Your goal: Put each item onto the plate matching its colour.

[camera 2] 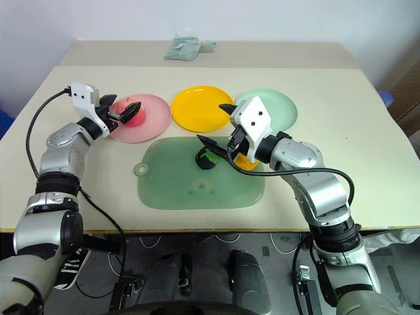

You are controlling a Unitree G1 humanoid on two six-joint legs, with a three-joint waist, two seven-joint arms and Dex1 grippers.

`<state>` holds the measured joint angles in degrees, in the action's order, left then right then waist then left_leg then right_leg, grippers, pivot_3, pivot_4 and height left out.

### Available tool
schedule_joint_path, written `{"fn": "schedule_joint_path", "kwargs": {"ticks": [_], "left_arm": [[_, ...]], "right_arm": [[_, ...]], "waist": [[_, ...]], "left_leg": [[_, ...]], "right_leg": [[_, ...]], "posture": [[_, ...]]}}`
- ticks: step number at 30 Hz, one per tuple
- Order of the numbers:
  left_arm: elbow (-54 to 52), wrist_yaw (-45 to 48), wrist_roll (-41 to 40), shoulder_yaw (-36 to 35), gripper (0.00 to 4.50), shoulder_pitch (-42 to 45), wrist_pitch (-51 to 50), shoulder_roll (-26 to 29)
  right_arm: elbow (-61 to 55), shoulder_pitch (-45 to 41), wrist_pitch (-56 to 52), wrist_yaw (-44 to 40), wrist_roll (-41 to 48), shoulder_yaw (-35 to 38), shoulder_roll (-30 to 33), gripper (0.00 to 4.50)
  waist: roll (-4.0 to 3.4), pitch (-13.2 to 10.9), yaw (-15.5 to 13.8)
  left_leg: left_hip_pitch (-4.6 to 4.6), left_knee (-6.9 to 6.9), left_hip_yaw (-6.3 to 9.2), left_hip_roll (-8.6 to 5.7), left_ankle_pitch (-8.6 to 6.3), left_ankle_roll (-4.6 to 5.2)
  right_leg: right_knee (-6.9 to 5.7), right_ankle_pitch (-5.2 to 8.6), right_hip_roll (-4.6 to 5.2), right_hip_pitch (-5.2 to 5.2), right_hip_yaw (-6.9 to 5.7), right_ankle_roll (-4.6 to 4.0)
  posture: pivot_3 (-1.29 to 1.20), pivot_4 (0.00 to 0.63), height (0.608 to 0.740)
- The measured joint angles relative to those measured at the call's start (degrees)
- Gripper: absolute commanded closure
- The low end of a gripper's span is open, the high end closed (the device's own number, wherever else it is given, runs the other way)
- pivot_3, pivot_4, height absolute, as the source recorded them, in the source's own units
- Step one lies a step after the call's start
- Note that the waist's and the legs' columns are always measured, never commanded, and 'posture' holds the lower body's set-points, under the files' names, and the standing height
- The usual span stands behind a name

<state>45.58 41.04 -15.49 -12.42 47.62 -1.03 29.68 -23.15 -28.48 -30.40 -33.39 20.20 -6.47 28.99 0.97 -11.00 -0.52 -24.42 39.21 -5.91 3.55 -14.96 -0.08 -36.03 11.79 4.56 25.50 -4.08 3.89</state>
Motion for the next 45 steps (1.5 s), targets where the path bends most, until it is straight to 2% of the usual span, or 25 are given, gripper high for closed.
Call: {"fn": "schedule_joint_path", "kwargs": {"ticks": [4, 9, 11, 14, 16, 19, 24, 30, 40, 43, 44, 45], "left_arm": [[-1.51, 4.85, -2.31, -1.07, 0.03, 0.75, 0.16, 1.53], [-12.26, 18.1, -9.93, -1.84, 0.03, -0.28, -5.2, 3.22], [-17.32, 23.57, -12.85, -1.54, 0.03, -3.15, -9.0, 4.7], [-25.96, 33.0, -19.22, 0.42, 0.03, -10.4, -20.07, 7.77], [-29.55, 36.02, -21.73, 1.14, 0.03, -12.84, -25.21, 8.89], [-32.75, 38.3, -23.08, 1.46, 0.03, -14.1, -28.63, 11.11], [-32.98, 41.46, -23.11, 1.58, 0.03, -14.99, -28.81, 13.49], [-32.18, 41.9, -23.18, 1.49, 0.03, -14.75, -28.68, 13.42], [-33.36, 41.17, -23.58, -0.27, 0.03, -16.99, -28.66, 13.88], [-33.39, 41.09, -23.64, -0.27, 0.0, -17.65, -28.63, 13.86], [-33.4, 41.06, -23.65, -0.27, 0.0, -17.66, -28.6, 13.86], [-33.4, 41.05, -23.7, -0.27, 0.0, -17.66, -28.45, 13.86]], "right_arm": [[0.94, -0.03, 0.22, -0.04, -0.67, 0.04, -0.04, 0.0], [1.1, -0.47, -1.19, -0.12, -0.83, -0.03, -0.79, 0.0], [1.14, -0.98, -1.65, -0.12, -0.92, -0.12, -1.03, 0.0], [1.12, -1.11, -1.81, -0.02, -1.84, -0.76, -1.06, 0.0], [1.08, -1.16, -2.36, 0.17, -2.25, -1.91, -1.23, 0.0], [0.98, -1.17, -4.32, 0.22, -3.26, -3.98, -1.19, 0.0], [1.75, -1.63, -7.94, 0.46, -3.62, -6.31, -2.97, 0.0], [12.24, -3.51, -7.92, 2.2, -9.19, -12.62, -7.05, 0.0], [14.66, -3.52, -8.03, 1.52, -11.18, -12.96, -8.67, 0.0], [14.66, -3.51, -8.18, 0.89, -11.73, -12.97, -8.39, 0.84], [14.66, -3.49, -8.22, 0.74, -11.86, -12.97, -8.28, 1.27], [14.64, -3.48, -8.27, 0.55, -12.05, -12.97, -8.25, 1.27]], "waist": [[0.0, 0.0, 0.05], [0.0, 0.0, 0.04], [-0.02, 0.01, 0.25], [-0.02, 0.0, 1.21], [-0.02, 0.0, 1.32], [-0.02, 0.0, 1.25], [-0.02, 0.0, 1.28], [-0.03, 0.0, 1.24], [-0.03, 0.0, 1.3], [-0.03, 0.0, 1.32], [-0.03, 0.0, 1.31], [-0.03, 0.0, 1.31]], "left_leg": [[0.0, 0.0, 0.0, 0.01, 0.0, 0.0], [0.0, 0.0, 0.0, 0.0, 0.0, 0.0], [0.02, 0.0, -0.01, 0.01, 0.0, 0.0], [0.02, -0.03, 0.03, 0.04, 0.0, 0.0], [0.02, -0.03, 0.06, 0.05, 0.01, -0.01], [0.03, -0.03, 0.06, 0.04, 0.01, -0.02], [0.02, -0.03, 0.06, 0.04, 0.01, -0.02], [-0.02, -0.03, 0.04, 0.02, 0.02, -0.04], [-0.01, -0.04, 0.05, 0.04, 0.02, -0.04], [-0.01, -0.04, 0.05, 0.04, 0.02, -0.04], [-0.01, -0.04, 0.05, 0.04, 0.02, -0.04], [-0.01, -0.04, 0.05, 0.04, 0.02, -0.04]], "right_leg": [[-0.01, 0.0, 0.0, 0.0, 0.0, 0.0], [0.0, 0.0, 0.01, -0.01, 0.01, 0.0], [-0.02, 0.0, 0.01, -0.01, 0.01, -0.01], [-0.06, 0.01, -0.01, 0.01, 0.01, -0.02], [-0.07, 0.02, -0.04, 0.01, 0.01, -0.03], [-0.05, 0.03, -0.03, 0.01, 0.01, -0.04], [-0.05, 0.03, -0.02, 0.02, 0.01, -0.05], [-0.03, 0.04, 0.0, 0.04, 0.01, -0.07], [-0.04, 0.03, -0.01, 0.04, 0.01, -0.05], [-0.04, 0.03, -0.01, 0.05, 0.01, -0.05], [-0.04, 0.03, -0.01, 0.05, 0.01, -0.05], [-0.04, 0.03, -0.01, 0.05, 0.01, -0.05]], "posture": [[0.0, 0.15, 0.74], [0.0, 0.15, 0.74], [0.0, 0.15, 0.74], [0.0, 0.15, 0.74], [0.0, 0.15, 0.74], [0.0, 0.15, 0.74], [0.0, 0.15, 0.74], [0.0, 0.15, 0.74], [0.0, 0.15, 0.74], [0.0, 0.15, 0.74], [0.0, 0.15, 0.74], [0.0, 0.15, 0.74]]}}
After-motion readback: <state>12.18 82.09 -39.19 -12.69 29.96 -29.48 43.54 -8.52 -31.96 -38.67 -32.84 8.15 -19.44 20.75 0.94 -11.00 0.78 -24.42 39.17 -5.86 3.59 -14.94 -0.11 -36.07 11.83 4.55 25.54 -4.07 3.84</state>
